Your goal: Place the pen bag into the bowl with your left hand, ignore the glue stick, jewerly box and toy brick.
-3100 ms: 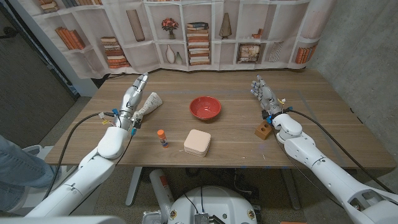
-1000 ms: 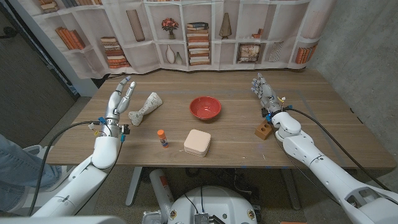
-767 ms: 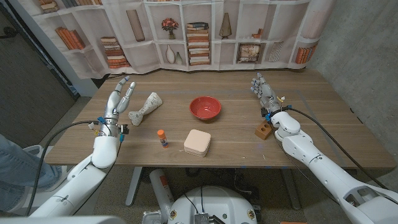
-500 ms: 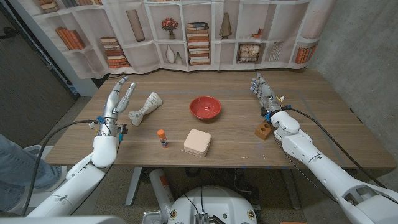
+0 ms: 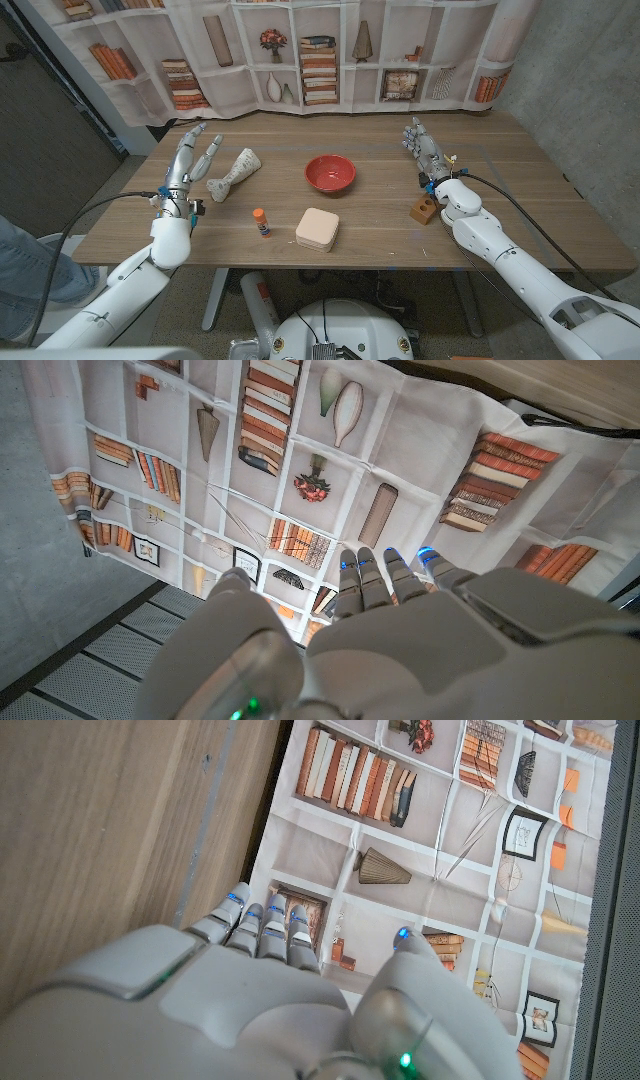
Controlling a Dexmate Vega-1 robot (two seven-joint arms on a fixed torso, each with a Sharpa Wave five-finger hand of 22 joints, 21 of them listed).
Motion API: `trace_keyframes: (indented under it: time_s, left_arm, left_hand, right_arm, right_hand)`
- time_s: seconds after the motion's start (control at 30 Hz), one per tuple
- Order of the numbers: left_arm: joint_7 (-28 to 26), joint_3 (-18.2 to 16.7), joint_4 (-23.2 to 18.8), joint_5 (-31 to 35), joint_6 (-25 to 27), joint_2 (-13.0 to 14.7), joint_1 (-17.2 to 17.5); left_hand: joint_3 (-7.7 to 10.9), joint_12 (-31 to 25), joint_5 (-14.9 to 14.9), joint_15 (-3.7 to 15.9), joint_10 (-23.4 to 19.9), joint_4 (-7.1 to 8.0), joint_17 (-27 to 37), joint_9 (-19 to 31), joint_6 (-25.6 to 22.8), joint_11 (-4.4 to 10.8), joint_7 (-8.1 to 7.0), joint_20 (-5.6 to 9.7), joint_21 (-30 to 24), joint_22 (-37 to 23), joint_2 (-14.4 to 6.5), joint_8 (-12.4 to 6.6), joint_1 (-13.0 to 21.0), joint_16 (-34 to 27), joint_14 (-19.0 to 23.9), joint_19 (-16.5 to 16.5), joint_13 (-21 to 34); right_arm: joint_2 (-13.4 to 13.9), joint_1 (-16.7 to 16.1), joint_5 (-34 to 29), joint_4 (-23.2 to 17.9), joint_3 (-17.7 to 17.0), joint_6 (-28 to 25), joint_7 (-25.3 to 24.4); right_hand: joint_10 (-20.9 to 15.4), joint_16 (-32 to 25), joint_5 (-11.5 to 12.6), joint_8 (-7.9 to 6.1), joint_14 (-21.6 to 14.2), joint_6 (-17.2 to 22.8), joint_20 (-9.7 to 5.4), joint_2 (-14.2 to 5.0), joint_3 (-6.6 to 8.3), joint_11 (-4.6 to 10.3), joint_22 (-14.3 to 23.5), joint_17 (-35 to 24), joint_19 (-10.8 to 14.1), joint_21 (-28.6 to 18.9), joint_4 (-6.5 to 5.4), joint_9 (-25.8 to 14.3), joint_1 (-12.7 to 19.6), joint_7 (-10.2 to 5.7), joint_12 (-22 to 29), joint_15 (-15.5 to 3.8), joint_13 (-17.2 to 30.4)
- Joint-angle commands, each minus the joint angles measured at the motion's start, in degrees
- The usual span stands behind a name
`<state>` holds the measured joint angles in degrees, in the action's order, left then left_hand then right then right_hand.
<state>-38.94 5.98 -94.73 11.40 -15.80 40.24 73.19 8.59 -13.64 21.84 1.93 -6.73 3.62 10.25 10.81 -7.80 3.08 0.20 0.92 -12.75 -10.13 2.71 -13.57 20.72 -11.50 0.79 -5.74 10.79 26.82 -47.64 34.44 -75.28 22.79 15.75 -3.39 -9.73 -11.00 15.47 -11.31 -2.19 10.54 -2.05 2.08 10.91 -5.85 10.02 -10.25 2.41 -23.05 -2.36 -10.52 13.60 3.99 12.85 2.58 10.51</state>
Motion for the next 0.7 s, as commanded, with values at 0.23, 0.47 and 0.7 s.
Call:
trace_keyframes:
  time_s: [0.23,0.47,0.7]
  left_arm:
    - [-3.4,0.6,-2.3,3.1,6.2,1.9,1.4]
    - [-3.4,1.0,-3.1,3.7,8.2,2.8,1.4]
    - [-3.2,1.3,-4.0,3.8,10.7,3.4,1.3]
  left_hand:
    - [0.14,0.3,0.4,0.57,-0.7,-0.36,0.2,0.1,-0.8,0.40,0.08,-0.26,0.1,-0.2,-0.3,0.17,1.0,0.0,0.7,0.5,0.3]
    - [0.12,0.4,0.6,0.61,-0.7,-0.51,0.2,0.1,-0.8,0.34,-0.06,-0.39,0.1,-0.2,-0.3,0.26,1.3,0.0,1.0,0.7,0.3]
    - [0.11,0.4,0.7,0.53,-0.7,-0.71,0.2,0.1,-0.8,0.32,0.00,-0.48,0.1,-0.2,-0.2,0.30,1.7,0.0,1.1,1.0,0.3]
  right_arm:
    - [0.2,-0.2,0.2,-0.5,0.0,-0.3,0.0]
    - [-0.1,-0.1,0.1,-0.1,0.1,0.1,0.2]
    - [0.0,-0.3,0.2,-0.1,0.1,0.1,0.1]
  right_hand:
    - [-0.4,0.0,-0.1,0.03,-0.7,0.6,-0.84,-0.67,-0.06,0.11,0.1,-0.2,0.8,0.4,0.09,-0.2,0.3,0.02,-0.1,-0.01,0.1]
    - [-0.6,0.0,-0.1,-0.05,-0.9,0.8,-0.85,-0.73,-0.07,0.22,0.1,-0.2,0.8,0.5,0.14,-0.3,0.4,0.02,0.0,-0.10,0.1]
    - [-0.7,0.0,-0.1,-0.06,-1.0,0.9,-0.83,-0.75,-0.10,0.20,0.1,-0.2,0.9,0.7,0.19,-0.3,0.4,0.01,0.0,-0.21,0.1]
